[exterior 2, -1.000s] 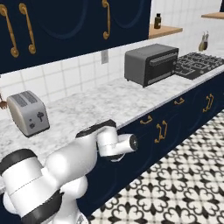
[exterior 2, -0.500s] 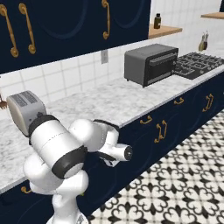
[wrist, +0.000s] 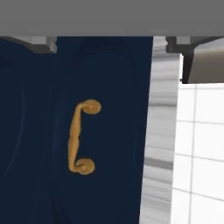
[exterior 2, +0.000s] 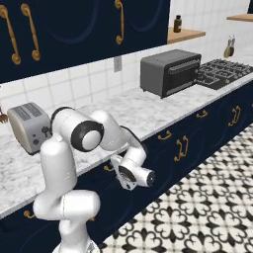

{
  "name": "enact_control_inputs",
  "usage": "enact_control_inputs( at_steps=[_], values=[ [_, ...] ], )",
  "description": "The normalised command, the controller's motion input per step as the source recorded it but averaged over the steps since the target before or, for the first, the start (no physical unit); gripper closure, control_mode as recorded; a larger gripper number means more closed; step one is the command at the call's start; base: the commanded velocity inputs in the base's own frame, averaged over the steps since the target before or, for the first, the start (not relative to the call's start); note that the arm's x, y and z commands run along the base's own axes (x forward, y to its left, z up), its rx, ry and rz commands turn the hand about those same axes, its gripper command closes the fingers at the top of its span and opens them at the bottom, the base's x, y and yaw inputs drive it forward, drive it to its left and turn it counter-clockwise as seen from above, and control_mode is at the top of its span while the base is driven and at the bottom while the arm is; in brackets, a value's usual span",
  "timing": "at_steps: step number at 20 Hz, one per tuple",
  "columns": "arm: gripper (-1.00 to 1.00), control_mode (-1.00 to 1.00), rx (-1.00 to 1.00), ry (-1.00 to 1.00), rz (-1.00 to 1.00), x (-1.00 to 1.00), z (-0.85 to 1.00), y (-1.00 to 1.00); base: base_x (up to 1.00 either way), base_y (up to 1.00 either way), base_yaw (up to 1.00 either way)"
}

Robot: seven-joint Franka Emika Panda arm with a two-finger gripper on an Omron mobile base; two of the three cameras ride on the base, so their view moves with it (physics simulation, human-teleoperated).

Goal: Take a straw from the drawer in front and place it inside the glass cup on the dining counter.

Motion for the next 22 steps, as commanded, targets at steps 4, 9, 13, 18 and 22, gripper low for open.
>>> enact_control_inputs(
  at_steps=[4,9,13,18,22],
  values=[
    [-1.00,-1.00,0.12,0.05,0.05,0.47,-0.45,-0.05,0.00,0.00,0.00],
    [-1.00,-1.00,0.11,0.09,0.02,0.55,-0.32,0.00,0.00,0.00,0.00],
    [-1.00,-1.00,0.05,0.10,0.00,0.65,-0.21,0.15,0.00,0.00,0.00],
    [-1.00,-1.00,0.00,0.10,0.00,0.57,-0.19,0.33,0.00,0.00,0.00],
    [-1.00,-1.00,0.00,0.07,0.00,0.16,-0.19,0.41,0.00,0.00,0.00]
  ],
)
